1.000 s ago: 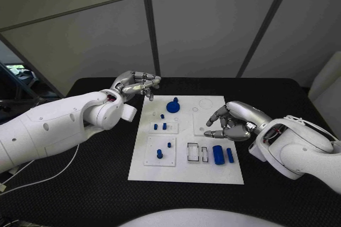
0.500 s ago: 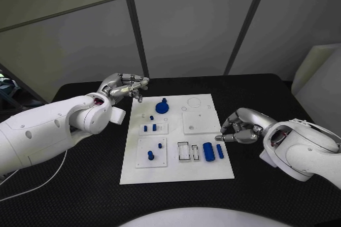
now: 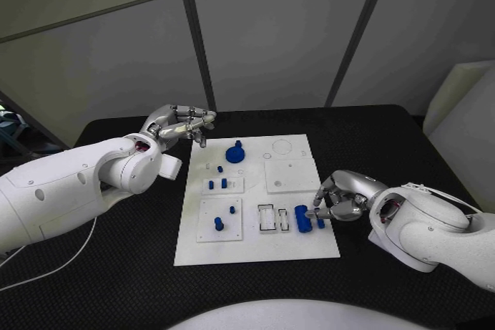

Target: Assemble the parts on the task board

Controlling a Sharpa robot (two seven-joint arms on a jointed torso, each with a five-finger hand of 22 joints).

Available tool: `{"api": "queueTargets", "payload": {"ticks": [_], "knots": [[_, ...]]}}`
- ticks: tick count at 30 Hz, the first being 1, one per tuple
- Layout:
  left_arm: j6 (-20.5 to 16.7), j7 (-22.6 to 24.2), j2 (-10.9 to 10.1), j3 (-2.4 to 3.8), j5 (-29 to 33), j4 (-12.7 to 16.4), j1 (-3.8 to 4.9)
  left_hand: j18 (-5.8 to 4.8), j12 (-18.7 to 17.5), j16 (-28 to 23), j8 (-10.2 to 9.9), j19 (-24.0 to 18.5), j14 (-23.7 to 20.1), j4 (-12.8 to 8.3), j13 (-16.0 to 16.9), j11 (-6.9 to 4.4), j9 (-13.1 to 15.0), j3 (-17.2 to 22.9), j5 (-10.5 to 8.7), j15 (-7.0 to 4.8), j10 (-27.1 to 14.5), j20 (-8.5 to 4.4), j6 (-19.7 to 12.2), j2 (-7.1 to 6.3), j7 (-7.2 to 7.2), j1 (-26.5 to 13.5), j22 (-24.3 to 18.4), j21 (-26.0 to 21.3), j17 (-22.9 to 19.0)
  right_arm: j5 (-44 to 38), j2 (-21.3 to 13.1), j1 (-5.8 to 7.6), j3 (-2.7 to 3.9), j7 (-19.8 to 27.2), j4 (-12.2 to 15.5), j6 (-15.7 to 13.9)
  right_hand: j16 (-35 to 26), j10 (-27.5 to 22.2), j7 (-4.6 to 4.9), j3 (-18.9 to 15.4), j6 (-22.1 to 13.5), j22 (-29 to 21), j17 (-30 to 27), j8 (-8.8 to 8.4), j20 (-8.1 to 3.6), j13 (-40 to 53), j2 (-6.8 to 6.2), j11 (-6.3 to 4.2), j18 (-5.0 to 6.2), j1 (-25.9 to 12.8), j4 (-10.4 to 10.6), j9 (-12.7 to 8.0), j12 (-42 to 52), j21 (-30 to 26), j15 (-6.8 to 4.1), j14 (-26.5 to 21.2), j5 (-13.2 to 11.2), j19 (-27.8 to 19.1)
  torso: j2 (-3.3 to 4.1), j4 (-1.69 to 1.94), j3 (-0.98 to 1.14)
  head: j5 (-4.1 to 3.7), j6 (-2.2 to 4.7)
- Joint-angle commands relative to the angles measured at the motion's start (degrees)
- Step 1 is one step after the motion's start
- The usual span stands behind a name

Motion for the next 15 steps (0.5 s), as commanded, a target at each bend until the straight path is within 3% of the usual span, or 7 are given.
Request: {"api": "queueTargets", "payload": {"ticks": [1,4,15], "knots": [[0.3,0.4,-0.1,0.01,0.1,0.2,0.05,-0.30,0.1,-0.2,0.4,-0.3,-0.1,0.0,0.1,0.07,0.0,-0.2,-0.01,0.48,-0.4,0.21,-0.3,-0.05,-0.01,0.2,-0.1,-0.2,-0.1,-2.2,0.6,-0.58,-0.05,-0.6,-0.1,0.6,0.1,0.4,-0.16,-0.5,0.0,0.1,7.6,0.28,0.01,0.2,0.72,0.18,-0.57,-0.2,-0.1,0.1,0.3,0.2,0.02,4.5,0.3,0.5,0.06,-0.02,0.04,0.30,-0.12],[0.4,0.5,-0.1,0.01,0.1,0.2,0.04,-0.30,0.1,-0.2,0.4,-0.3,-0.1,0.0,0.1,0.07,0.0,-0.2,-0.01,0.48,-0.4,0.21,-0.3,-0.05,-0.01,0.2,-0.1,-0.2,-0.1,-2.2,1.4,-1.26,-0.05,-0.8,-0.4,0.1,0.2,0.5,-0.27,-0.7,0.2,0.1,7.7,0.59,-0.02,0.4,0.85,0.10,-0.57,-0.1,-0.1,0.4,0.4,0.2,-0.04,4.5,0.5,0.5,0.10,-0.13,0.06,0.65,-0.29],[0.5,0.5,-0.2,0.01,0.1,0.3,0.01,-0.30,0.2,-0.2,0.4,-0.3,-0.1,0.1,0.1,0.07,0.0,-0.3,-0.01,0.48,-0.4,0.21,-0.3,0.00,-0.01,0.1,-0.1,-0.2,-0.1,-1.4,3.8,-2.37,-0.06,-3.7,-1.8,1.8,0.2,0.6,-0.51,-1.3,0.6,0.2,7.8,1.29,-0.15,0.9,1.83,-0.11,-0.57,-0.9,0.0,0.9,0.4,0.2,-0.21,4.5,1.2,0.5,0.06,-0.04,-0.01,0.75,-0.67]]}}
